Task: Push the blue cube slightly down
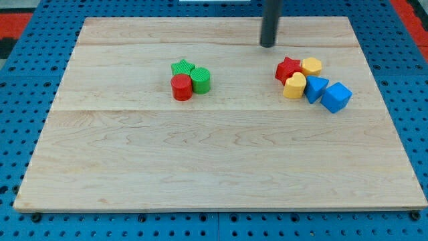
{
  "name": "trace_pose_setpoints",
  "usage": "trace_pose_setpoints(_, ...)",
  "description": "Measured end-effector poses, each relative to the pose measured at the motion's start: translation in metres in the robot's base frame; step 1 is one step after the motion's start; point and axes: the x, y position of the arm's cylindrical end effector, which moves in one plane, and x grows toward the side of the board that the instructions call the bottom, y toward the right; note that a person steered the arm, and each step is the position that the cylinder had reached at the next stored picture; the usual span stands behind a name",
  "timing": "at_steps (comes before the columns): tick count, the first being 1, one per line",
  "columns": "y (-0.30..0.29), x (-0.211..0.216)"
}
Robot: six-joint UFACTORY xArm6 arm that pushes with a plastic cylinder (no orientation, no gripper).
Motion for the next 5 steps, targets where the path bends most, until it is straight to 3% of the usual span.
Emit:
trace_pose_setpoints(2, 0.086, 0.030)
trace_pose_setpoints(3, 0.092, 0.079)
trace_pose_setpoints(5, 0.087, 0.114)
